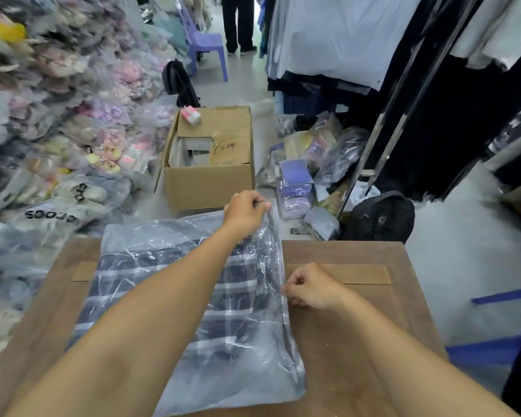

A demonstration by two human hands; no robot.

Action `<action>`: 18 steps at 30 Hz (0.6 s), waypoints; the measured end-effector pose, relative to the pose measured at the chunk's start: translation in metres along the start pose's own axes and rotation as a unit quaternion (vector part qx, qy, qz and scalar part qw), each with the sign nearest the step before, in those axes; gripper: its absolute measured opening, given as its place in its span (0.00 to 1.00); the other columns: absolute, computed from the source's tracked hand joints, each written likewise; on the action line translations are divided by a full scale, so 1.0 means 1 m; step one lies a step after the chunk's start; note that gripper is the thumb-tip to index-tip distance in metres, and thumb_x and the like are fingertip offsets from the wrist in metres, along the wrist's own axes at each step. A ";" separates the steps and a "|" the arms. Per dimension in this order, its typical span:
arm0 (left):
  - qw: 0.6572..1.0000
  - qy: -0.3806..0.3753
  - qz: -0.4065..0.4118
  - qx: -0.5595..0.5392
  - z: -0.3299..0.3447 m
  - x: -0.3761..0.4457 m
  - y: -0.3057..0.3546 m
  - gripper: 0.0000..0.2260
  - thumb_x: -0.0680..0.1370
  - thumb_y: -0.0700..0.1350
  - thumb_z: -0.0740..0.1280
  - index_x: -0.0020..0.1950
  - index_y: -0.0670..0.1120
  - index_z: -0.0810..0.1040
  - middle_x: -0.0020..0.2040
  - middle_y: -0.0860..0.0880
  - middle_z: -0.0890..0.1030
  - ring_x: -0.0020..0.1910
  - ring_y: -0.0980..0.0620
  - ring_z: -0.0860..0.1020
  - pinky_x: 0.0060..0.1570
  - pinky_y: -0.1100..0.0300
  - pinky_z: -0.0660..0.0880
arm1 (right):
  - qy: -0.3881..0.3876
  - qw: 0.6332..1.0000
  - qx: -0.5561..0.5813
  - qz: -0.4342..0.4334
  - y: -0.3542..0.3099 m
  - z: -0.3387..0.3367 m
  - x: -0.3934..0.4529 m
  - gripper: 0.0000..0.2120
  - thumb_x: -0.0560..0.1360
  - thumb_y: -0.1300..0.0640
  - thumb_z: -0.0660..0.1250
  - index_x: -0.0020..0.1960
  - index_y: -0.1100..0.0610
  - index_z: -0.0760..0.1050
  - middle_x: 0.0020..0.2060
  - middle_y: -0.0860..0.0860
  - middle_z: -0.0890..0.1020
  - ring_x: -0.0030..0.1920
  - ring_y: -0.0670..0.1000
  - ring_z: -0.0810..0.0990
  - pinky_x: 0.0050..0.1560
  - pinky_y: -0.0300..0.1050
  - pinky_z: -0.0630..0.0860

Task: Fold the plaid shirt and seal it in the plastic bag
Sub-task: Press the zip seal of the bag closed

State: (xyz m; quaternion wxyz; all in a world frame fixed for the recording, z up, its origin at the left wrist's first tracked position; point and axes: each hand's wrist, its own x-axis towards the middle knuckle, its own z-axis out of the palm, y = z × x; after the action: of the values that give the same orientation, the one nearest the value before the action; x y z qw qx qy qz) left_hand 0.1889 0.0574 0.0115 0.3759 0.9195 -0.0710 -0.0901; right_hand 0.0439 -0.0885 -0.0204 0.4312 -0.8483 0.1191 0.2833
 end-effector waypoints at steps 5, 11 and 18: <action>0.999 -0.018 0.027 -0.007 0.010 -0.001 0.018 0.09 0.78 0.52 0.69 0.38 0.53 0.78 0.42 0.56 0.79 0.55 0.47 0.78 0.61 0.47 0.73 | -0.083 0.995 0.017 0.047 0.003 -0.016 -0.012 0.06 0.77 0.60 0.72 0.41 0.60 0.80 0.34 0.51 0.83 0.34 0.45 0.83 0.38 0.37 0.82; 0.998 -0.003 0.064 0.007 0.017 -0.002 0.036 0.07 0.79 0.50 0.68 0.42 0.50 0.78 0.39 0.59 0.74 0.54 0.49 0.73 0.64 0.47 0.68 | -0.161 0.980 -0.010 0.114 0.006 -0.033 -0.023 0.06 0.77 0.60 0.72 0.41 0.59 0.79 0.38 0.54 0.84 0.39 0.48 0.84 0.42 0.40 0.83; 0.999 0.003 0.051 0.010 0.019 -0.005 0.046 0.08 0.80 0.49 0.66 0.46 0.46 0.81 0.46 0.55 0.75 0.63 0.45 0.72 0.64 0.49 0.64 | -0.190 0.971 -0.051 0.138 0.003 -0.053 -0.038 0.05 0.78 0.62 0.70 0.44 0.59 0.78 0.40 0.54 0.82 0.40 0.49 0.82 0.43 0.39 0.82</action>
State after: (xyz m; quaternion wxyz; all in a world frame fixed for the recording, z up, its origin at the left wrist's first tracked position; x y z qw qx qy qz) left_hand 0.1765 0.0131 0.0309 0.3712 0.9187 -0.1170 -0.0672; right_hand 0.0317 -0.1338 0.0248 0.3586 -0.7752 0.1363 0.5020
